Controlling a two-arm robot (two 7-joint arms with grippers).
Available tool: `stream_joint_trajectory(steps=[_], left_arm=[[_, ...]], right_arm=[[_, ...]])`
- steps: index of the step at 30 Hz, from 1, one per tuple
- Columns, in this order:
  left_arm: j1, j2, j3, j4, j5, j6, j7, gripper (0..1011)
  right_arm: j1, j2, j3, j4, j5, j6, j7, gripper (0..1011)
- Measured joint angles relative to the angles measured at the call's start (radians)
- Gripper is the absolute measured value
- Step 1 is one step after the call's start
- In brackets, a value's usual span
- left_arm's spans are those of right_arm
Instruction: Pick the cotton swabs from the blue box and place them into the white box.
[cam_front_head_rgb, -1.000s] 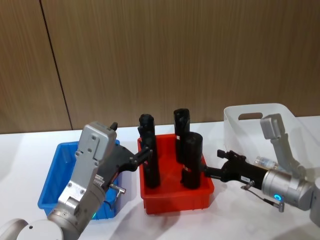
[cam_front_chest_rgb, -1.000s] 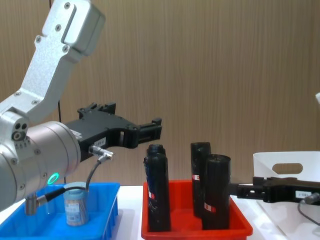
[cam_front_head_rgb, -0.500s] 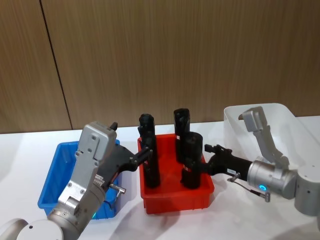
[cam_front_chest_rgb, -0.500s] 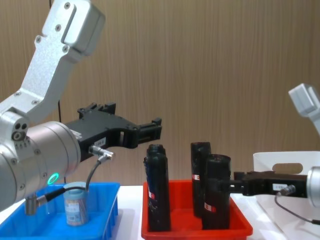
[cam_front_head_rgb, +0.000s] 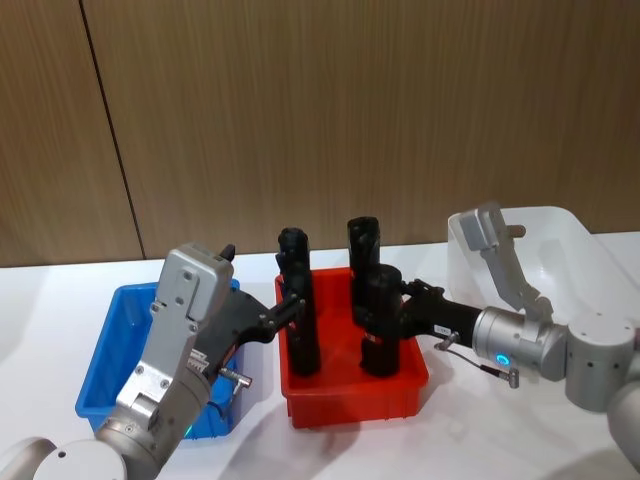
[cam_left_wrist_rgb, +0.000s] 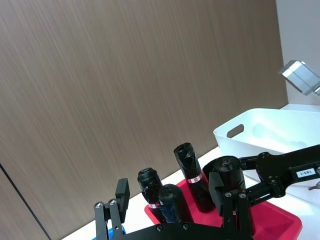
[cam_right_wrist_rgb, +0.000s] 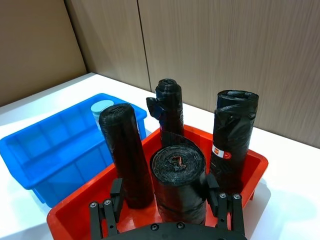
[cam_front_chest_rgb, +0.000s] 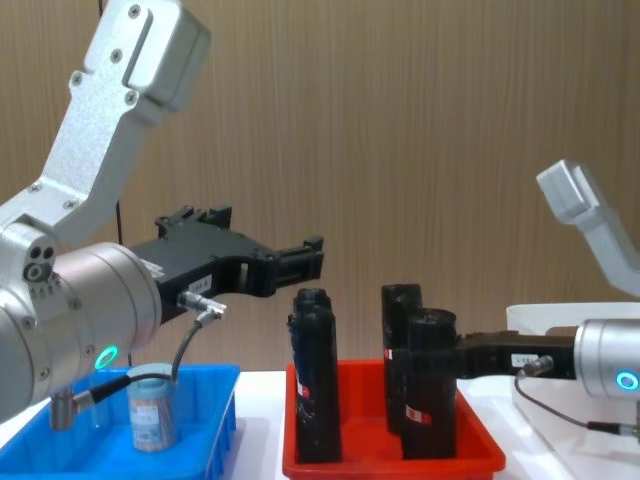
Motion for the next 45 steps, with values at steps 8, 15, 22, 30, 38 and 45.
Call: stream_joint_trajectory(steps=[8, 15, 22, 30, 38, 45], left_arm=[[0.000, 0.000, 0.000, 0.000, 0.000, 0.000, 0.000, 1004], [0.000, 0.000, 0.000, 0.000, 0.000, 0.000, 0.000, 1004], [0.000, 0.000, 0.000, 0.000, 0.000, 0.000, 0.000, 1004], [0.000, 0.000, 0.000, 0.000, 0.000, 0.000, 0.000, 1004], [0.000, 0.000, 0.000, 0.000, 0.000, 0.000, 0.000, 1004], [0.000, 0.000, 0.000, 0.000, 0.000, 0.000, 0.000, 1004]], right_arm=[[0.046, -0.021, -0.010, 0.081, -0.007, -0.025, -0.001, 981], [0.084, -0.037, -0.015, 0.150, -0.013, -0.049, -0.001, 813], [0.116, -0.052, -0.020, 0.214, -0.015, -0.077, -0.002, 630], [0.129, -0.056, -0.021, 0.235, -0.019, -0.092, -0.005, 507], [0.101, -0.041, -0.011, 0.155, -0.019, -0.076, -0.021, 474], [0.058, -0.016, 0.005, 0.036, -0.015, -0.040, -0.046, 461]])
